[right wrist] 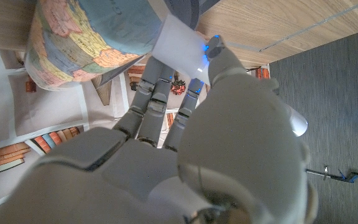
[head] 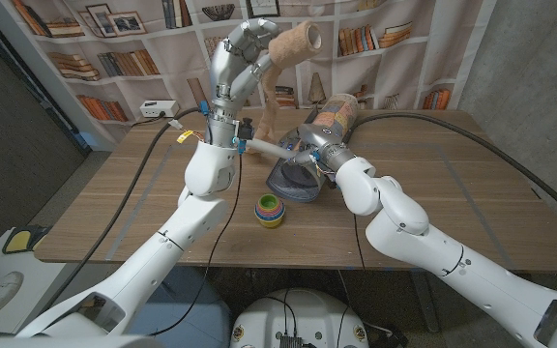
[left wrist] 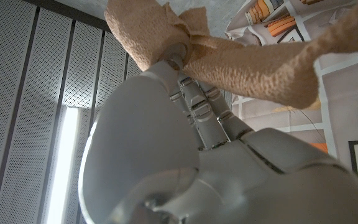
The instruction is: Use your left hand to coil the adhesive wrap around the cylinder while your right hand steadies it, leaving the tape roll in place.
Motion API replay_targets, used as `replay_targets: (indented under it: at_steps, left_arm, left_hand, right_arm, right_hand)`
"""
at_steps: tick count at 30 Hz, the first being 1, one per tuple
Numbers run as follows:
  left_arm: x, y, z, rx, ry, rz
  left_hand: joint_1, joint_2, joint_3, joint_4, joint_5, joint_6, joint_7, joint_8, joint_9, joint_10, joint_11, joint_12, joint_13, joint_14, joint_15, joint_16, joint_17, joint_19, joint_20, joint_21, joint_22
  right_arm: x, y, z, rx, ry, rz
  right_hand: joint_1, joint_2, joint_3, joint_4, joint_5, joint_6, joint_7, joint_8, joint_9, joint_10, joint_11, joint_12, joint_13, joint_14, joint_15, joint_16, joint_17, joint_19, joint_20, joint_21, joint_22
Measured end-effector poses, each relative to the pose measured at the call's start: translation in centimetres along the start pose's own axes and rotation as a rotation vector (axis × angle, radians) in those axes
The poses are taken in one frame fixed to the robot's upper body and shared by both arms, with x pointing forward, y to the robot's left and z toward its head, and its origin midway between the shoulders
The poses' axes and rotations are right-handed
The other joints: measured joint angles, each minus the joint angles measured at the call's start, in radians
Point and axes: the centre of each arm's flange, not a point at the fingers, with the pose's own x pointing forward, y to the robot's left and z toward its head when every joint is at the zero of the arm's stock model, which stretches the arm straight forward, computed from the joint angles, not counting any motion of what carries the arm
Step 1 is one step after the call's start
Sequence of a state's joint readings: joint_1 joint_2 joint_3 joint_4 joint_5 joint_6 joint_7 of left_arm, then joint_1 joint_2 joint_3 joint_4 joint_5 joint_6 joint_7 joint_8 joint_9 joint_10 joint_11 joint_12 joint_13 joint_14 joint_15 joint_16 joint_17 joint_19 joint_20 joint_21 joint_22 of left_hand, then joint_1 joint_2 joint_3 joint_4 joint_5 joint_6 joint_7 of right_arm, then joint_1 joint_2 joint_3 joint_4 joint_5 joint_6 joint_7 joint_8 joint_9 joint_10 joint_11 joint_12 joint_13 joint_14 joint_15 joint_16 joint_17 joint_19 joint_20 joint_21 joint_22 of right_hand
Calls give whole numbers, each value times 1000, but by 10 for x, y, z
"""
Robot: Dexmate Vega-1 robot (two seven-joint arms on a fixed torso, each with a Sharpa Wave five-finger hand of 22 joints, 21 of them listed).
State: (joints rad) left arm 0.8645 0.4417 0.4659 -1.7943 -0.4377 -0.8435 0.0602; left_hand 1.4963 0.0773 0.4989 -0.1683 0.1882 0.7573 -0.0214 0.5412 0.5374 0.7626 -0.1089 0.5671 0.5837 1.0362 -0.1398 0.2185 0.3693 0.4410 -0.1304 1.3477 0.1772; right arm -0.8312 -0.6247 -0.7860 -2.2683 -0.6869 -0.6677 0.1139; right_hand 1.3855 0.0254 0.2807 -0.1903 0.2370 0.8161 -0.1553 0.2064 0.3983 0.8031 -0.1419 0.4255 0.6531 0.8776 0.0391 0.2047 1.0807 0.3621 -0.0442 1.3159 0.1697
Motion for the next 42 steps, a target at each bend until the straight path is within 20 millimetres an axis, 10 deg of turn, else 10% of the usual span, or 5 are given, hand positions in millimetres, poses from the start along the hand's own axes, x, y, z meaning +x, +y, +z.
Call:
replay_targets:
  at_steps: [42]
  left_arm:
    - [-11,-1,5,-63,14,-53]
  left_hand:
    - [2,2,0,0,0,0,0,7,0,-6,-5,8,0,0,0,0,4,0,0,0,0]
  right_arm:
    - [15,-22,-10,130,-66,-51]
  right_hand:
    - [2,-1,0,0,6,4,4,0,-1,5,5,4,-3,0,0,0,0,0,0,0,0]
